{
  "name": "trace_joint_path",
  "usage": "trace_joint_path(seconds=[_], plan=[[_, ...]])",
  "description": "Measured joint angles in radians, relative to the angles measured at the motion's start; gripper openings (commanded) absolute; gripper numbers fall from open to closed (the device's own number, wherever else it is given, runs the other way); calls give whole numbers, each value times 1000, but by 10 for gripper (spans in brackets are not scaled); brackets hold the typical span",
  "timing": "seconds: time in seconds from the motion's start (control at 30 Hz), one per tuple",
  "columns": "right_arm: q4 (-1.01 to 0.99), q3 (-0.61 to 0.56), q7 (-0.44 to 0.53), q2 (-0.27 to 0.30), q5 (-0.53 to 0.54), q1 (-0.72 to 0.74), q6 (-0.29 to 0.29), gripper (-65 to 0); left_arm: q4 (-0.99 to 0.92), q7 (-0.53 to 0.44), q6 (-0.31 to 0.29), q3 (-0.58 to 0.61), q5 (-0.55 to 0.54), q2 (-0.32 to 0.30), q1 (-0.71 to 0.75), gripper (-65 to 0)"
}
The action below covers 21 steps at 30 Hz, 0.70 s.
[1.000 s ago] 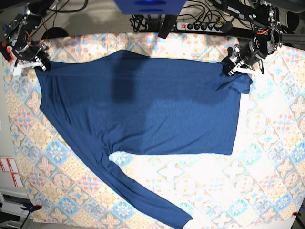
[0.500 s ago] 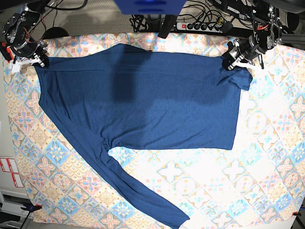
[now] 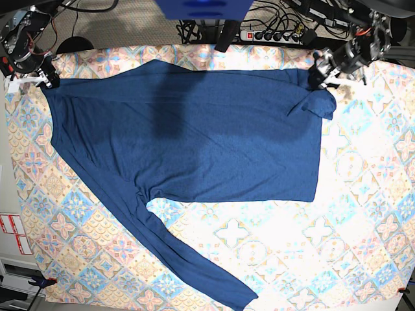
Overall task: Fold the T-shirt properly
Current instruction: 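Open both grippers and release the shirt edge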
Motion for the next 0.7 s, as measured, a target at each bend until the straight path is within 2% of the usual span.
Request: trace_joint_path(seconds=[0.13,0.27,0.33,0.43,0.57,0.7], plan=[[0,0,5,2,-3,3,-7,-466,0,67,1,-47,-34,1,3,-446],[0,-2,3,3,-3,3,-7,-465,0,82,-2,-59,-46,-2,-4,-446],[10,-3,0,1,-5,2,-7,-444,0,86,-2,-60,-48,-2,-4,-446],[54,-5,-26,3,-8,0,-7,-373,0,86,-2,-59,-48,2,-4,-446],[91,-4,-34,4,-3,-6,-7,-226,0,87,-1,-58,-47,6,-19,-446],[108,-4,-40,2,-6,-9,-7,-130,0,90,-2,-57,-48,6,-35,-447]])
